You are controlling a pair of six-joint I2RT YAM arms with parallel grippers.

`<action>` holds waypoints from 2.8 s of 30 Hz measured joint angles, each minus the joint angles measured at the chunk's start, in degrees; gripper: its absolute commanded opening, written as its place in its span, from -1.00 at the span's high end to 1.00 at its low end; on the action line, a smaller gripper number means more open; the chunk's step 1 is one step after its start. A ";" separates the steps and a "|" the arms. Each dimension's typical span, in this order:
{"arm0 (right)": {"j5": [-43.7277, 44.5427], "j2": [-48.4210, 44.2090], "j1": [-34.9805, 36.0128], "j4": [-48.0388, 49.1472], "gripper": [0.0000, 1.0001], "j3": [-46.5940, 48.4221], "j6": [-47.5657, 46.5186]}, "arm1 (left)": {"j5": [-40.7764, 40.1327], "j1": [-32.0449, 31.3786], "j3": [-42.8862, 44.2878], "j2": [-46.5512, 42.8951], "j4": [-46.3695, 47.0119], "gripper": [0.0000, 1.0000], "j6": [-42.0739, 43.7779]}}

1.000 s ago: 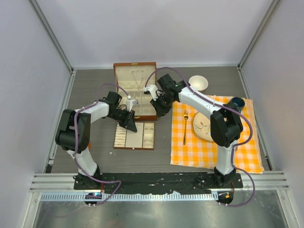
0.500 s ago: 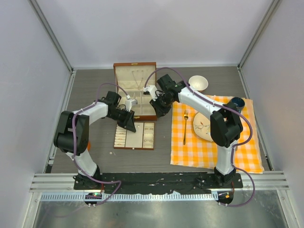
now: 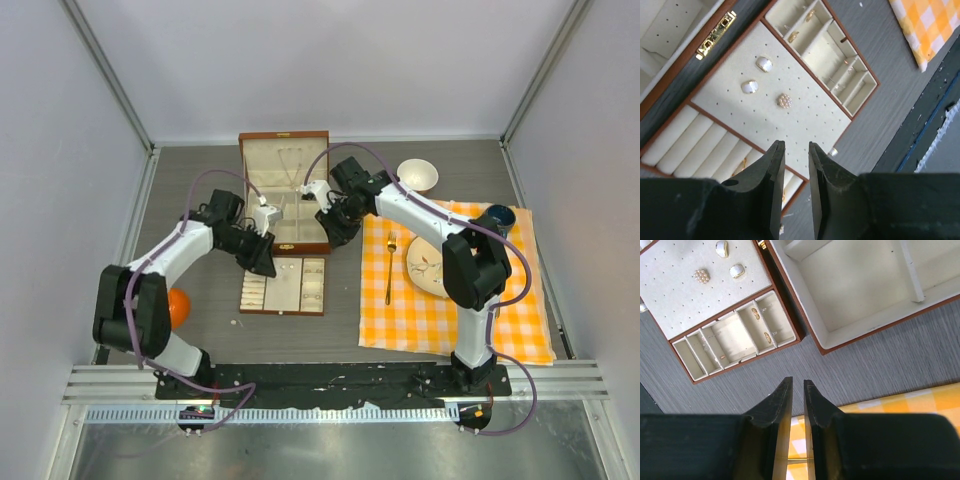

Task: Organize the mixed jewelry
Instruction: Place the jewelry in the compartment layer, then pick up the jewelry from the center of the board.

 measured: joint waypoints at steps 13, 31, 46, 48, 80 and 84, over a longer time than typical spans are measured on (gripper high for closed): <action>-0.07 -1.09 0.02 -0.44 0.57 -0.70 -1.38 | -12.83 3.04 -8.46 -20.85 -17.97 0.42 22.32; -0.04 -1.09 0.37 -0.61 0.57 -1.64 -1.38 | -22.45 3.04 -18.75 -21.66 -15.69 0.38 30.49; -0.07 -1.09 0.37 -0.57 0.58 -2.19 -1.38 | -20.26 2.69 -19.08 -17.70 -12.96 0.35 29.11; -0.07 -1.09 0.37 -0.59 0.58 -2.29 -1.38 | -20.24 2.51 -19.28 -17.59 -12.57 0.34 29.00; -0.09 -1.09 0.70 -0.37 0.58 -2.99 -1.36 | -19.10 0.13 -20.17 -15.63 -12.48 1.00 27.45; -0.07 -1.09 0.70 -0.35 0.58 -3.02 -1.36 | -18.58 0.13 -17.84 -15.54 -16.52 1.00 28.94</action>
